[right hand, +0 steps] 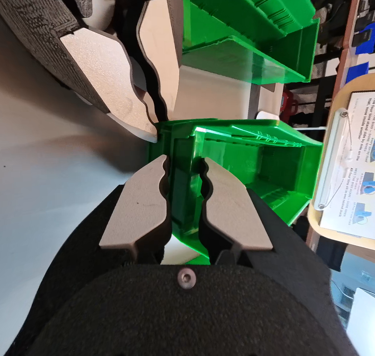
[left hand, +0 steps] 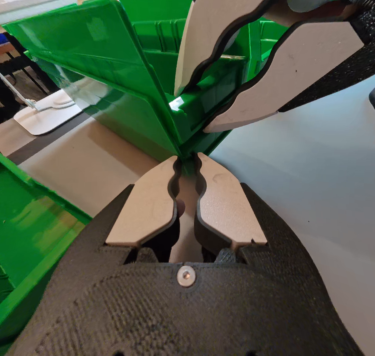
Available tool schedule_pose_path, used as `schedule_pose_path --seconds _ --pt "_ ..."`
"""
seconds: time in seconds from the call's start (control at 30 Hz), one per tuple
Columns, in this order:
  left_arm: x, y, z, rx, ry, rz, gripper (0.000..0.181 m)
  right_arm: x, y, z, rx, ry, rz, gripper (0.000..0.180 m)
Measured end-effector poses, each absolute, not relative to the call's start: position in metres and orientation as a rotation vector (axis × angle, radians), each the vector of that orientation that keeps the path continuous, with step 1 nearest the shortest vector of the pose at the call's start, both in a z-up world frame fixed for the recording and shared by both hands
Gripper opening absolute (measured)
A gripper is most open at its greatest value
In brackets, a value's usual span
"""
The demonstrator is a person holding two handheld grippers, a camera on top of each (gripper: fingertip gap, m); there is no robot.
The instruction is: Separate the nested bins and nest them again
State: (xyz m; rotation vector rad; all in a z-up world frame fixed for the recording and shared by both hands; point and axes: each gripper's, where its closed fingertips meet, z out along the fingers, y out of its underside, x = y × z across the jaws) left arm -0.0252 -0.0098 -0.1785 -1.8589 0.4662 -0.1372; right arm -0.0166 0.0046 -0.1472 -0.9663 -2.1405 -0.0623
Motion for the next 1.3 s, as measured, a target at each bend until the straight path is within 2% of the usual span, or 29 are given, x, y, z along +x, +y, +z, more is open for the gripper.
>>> schedule_pose_path --seconds 0.57,0.73,1.3 --pt "-0.029 -0.012 -0.192 -1.939 0.514 -0.094 0.015 -0.019 0.003 -0.163 -0.915 -2.068 -0.034 0.029" --pt "-0.033 -0.010 -0.176 -1.862 0.453 -0.128 0.024 -0.017 -0.001 -0.164 -0.892 -2.066 -0.026 0.029" --pt "-0.030 -0.009 -0.180 -1.851 0.487 -0.014 0.012 -0.015 0.000 -0.154 -0.859 -2.128 -0.079 0.029"
